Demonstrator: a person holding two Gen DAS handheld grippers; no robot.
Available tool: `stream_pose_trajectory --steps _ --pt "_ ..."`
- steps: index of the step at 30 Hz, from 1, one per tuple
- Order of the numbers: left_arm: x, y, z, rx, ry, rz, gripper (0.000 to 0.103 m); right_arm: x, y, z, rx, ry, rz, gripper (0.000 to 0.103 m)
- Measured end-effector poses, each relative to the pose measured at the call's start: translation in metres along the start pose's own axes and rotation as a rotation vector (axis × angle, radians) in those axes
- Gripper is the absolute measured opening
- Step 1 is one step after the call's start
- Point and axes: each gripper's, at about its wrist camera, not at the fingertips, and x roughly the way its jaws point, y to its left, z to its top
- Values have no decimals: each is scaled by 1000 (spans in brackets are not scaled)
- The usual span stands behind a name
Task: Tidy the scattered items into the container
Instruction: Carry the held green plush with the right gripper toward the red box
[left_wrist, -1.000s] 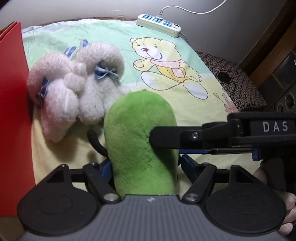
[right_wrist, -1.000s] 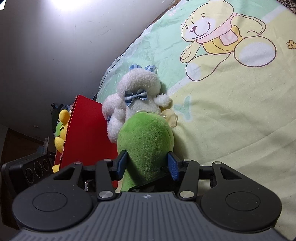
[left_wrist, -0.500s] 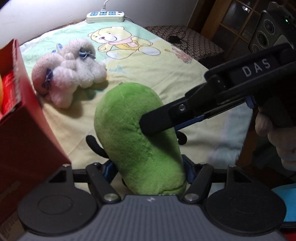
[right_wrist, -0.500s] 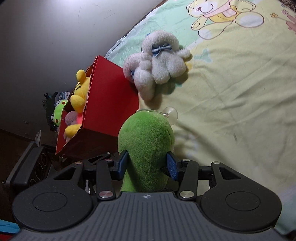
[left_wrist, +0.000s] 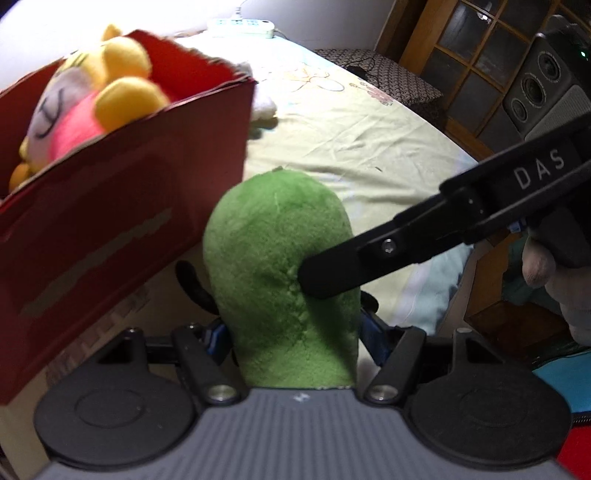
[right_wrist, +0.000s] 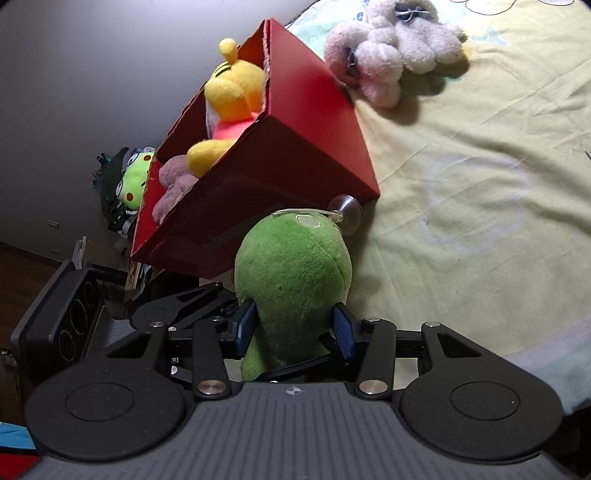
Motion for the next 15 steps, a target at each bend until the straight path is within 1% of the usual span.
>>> stream_pose_trajectory --steps 10,15 --pt "-26 19 -26 -68 -21 57 69 30 34 -1 -67 62 24 48" --pt "-39 27 -36 -96 -44 91 69 42 52 -5 -111 77 37 48"
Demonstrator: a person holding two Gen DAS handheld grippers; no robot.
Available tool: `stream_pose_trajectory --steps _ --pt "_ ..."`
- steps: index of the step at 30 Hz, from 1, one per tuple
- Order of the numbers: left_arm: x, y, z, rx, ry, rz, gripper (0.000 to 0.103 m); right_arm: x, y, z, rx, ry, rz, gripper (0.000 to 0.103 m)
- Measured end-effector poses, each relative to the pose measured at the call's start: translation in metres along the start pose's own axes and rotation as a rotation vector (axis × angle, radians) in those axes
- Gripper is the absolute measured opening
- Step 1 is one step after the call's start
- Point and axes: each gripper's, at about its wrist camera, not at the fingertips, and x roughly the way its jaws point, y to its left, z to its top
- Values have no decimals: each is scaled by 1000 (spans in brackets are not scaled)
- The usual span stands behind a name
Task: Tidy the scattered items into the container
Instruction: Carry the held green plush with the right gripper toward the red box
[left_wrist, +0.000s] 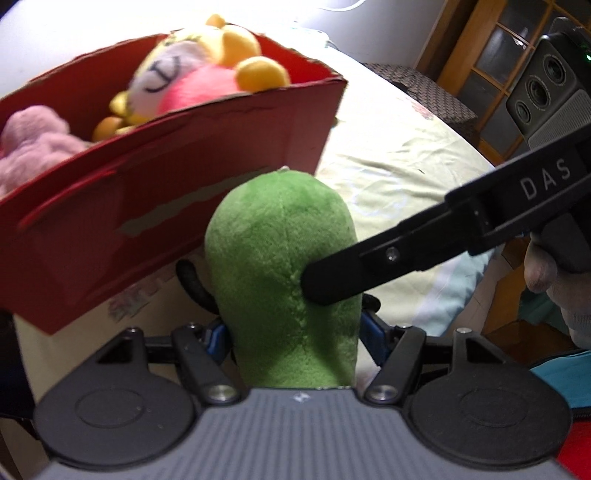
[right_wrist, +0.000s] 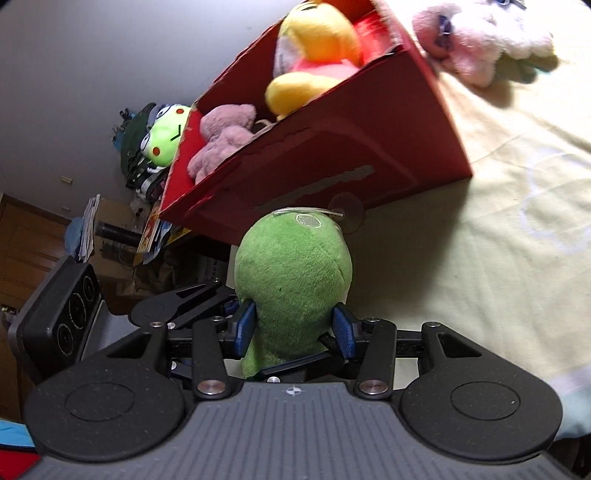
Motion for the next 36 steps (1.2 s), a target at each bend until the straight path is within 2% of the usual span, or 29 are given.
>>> stream_pose_trajectory --steps 10,20,25,28,31,36 --pt "-47 28 -21 -62 -40 63 69 26 32 10 -101 79 69 48" --pt "-118 34 -23 -118 -161 128 69 30 75 20 -247 111 217 48" --pt "-148 31 -10 -107 -259 176 69 16 95 31 -310 62 286 48" --pt "-156 40 9 -105 -307 184 69 9 103 44 -334 -1 305 48" --pt "-151 51 33 -104 -342 196 69 8 106 60 -342 -76 297 48" --pt "-125 85 77 -157 -353 168 70 16 102 91 -322 -169 244 48"
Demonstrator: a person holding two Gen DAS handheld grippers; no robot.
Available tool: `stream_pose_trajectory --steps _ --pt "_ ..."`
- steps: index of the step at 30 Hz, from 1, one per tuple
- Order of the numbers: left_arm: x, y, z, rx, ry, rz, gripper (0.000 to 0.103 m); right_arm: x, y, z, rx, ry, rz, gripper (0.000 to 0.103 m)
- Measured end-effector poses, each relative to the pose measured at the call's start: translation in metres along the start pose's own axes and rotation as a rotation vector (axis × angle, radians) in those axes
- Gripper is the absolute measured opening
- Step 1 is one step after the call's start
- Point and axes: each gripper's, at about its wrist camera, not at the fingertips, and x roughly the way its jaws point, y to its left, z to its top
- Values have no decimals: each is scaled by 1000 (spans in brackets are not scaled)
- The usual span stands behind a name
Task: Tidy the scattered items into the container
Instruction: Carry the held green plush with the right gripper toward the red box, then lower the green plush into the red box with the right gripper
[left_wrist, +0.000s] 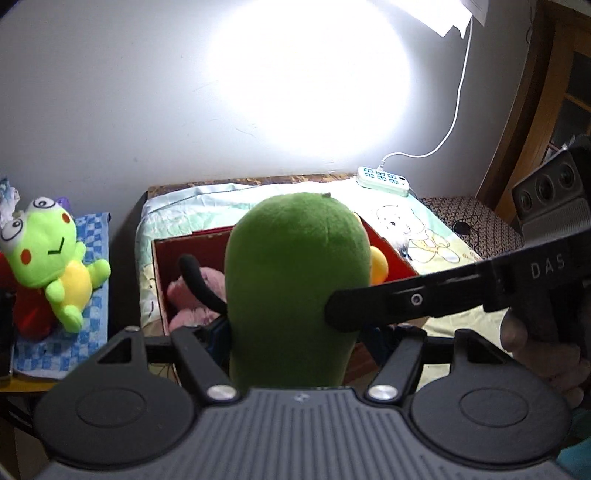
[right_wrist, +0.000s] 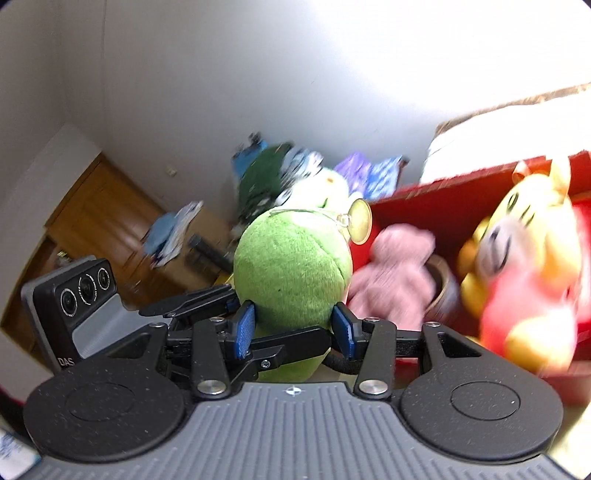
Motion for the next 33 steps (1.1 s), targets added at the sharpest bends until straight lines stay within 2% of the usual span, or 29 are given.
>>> stream_pose_trajectory --steps 7,12,22,26,33 --pt "70 20 10 -60 87 2 70 27 -44 14 70 -1 -83 48" --pt "99 27 7 -98 143 10 70 36 -69 15 111 16 -106 48" --pt "119 18 3 -99 174 58 70 36 -88 25 138 28 -126 48" --pt "120 14 2 -99 182 87 72 36 -85 25 108 13 -173 47" --pt "127 5 5 -75 226 145 73 43 -81 26 23 16 -269 40"
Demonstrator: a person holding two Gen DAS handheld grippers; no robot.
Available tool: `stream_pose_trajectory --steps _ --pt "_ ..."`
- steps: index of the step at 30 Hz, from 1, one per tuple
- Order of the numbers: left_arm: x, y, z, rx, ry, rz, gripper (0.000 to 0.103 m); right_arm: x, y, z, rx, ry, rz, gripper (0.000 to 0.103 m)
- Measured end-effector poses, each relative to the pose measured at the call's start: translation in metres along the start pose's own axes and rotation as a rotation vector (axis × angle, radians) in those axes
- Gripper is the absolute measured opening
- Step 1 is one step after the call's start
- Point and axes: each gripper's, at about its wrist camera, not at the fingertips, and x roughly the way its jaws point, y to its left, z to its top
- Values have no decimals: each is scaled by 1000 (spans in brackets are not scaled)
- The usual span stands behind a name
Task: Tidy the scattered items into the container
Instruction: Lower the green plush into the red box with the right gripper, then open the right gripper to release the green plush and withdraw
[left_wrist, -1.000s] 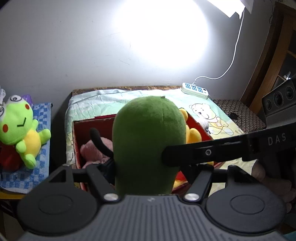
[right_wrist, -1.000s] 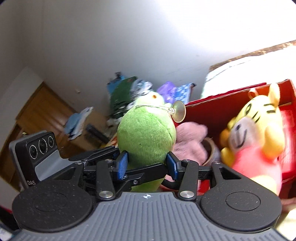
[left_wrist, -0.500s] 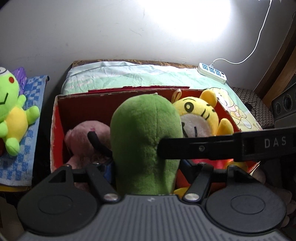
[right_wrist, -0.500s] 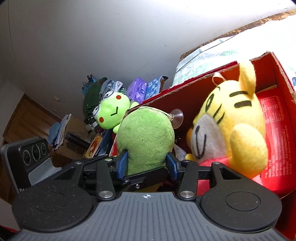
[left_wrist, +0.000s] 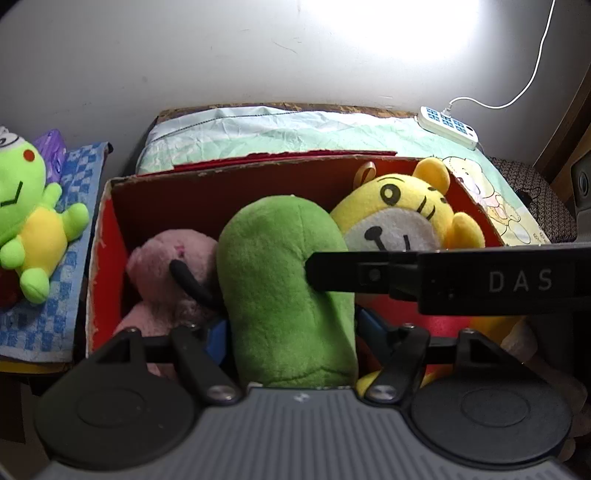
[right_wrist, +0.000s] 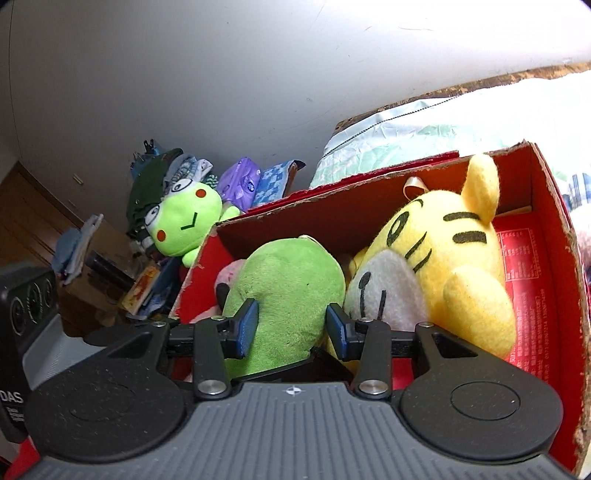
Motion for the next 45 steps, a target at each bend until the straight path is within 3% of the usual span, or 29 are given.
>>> stream_pose_trajectory --steps 3,18,45 --pt "3 -3 2 4 17 18 73 6 1 0 -30 3 -35 36" --pt "6 -18 2 25 47 104 78 5 5 -6 -43 -40 -66 36" --pt "-13 -22 -11 19 33 96 86 -9 8 -18 15 -85 -91 42"
